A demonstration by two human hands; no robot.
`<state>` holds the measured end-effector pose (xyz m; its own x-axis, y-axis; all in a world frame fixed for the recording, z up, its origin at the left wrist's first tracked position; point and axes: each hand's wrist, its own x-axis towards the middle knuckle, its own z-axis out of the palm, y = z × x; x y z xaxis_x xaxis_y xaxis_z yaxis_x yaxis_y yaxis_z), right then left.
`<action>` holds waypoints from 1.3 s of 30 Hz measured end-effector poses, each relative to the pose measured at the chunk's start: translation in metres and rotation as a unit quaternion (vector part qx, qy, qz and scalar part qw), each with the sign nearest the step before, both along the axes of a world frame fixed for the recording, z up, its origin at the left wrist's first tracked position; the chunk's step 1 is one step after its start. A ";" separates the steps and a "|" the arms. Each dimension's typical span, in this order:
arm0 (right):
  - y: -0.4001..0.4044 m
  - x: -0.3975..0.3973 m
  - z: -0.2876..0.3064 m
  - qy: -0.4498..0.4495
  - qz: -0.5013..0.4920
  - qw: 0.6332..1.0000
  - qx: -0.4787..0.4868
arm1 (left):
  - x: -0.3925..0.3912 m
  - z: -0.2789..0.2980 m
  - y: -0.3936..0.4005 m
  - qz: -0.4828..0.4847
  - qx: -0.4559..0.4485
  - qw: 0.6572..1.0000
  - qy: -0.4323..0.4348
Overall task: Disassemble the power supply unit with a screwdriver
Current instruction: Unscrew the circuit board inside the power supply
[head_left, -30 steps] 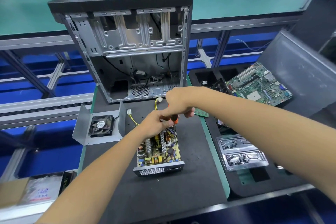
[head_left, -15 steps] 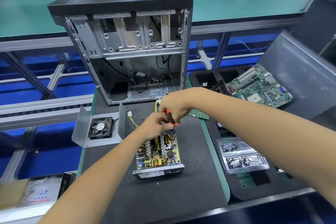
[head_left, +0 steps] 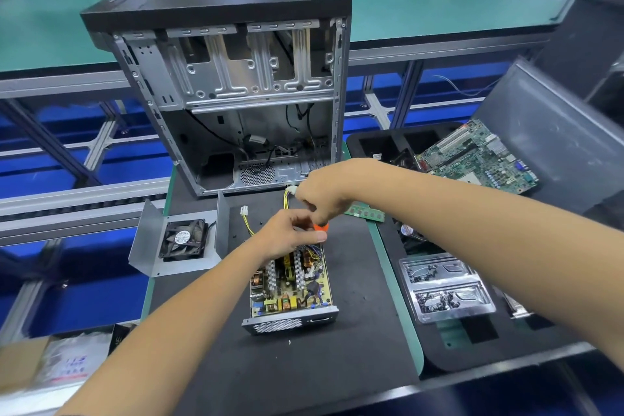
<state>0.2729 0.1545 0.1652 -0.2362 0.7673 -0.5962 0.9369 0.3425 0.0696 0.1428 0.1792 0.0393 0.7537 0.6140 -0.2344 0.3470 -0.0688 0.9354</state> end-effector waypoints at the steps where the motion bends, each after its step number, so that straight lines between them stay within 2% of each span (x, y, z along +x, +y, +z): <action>1: 0.000 0.000 0.000 -0.006 0.026 1.000 0.009 | 0.000 0.000 0.001 -0.001 0.003 1.000 0.004; 4: -0.001 -0.003 -0.002 -0.018 0.077 0.997 0.022 | -0.003 0.002 0.001 -0.013 0.005 1.000 0.018; 7: 0.000 -0.002 -0.002 0.001 0.068 0.997 0.026 | -0.005 0.002 0.000 -0.008 0.007 1.000 0.013; 10: -0.001 0.007 0.000 0.052 0.014 0.998 0.028 | -0.002 0.004 -0.002 0.001 0.014 1.000 -0.001; 15: -0.008 0.008 -0.001 0.090 -0.132 0.987 0.035 | 0.002 0.002 -0.002 0.017 0.000 1.000 -0.020; 20: -0.007 -0.006 -0.009 0.045 -0.060 0.996 0.047 | -0.001 -0.001 0.000 0.017 -0.032 0.999 -0.007; 26: -0.007 -0.008 -0.004 0.077 0.007 0.996 0.036 | -0.007 -0.001 0.003 -0.009 -0.037 0.999 -0.004; 29: -0.008 -0.005 -0.004 0.090 0.033 0.994 0.048 | -0.004 -0.001 0.001 0.009 -0.022 1.000 -0.004; 34: -0.012 0.005 -0.002 0.107 -0.011 0.993 0.046 | 0.002 0.003 -0.007 0.029 0.018 0.999 -0.017; 39: -0.016 -0.004 -0.004 0.061 -0.085 0.986 0.129 | 0.003 0.005 -0.009 0.049 -0.005 0.998 -0.036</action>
<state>0.2693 0.1387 0.1614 -0.1488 0.9245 -0.3510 0.9860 0.1655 0.0181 0.1457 0.1705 0.0445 0.7051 0.6836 -0.1886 0.2842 -0.0288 0.9583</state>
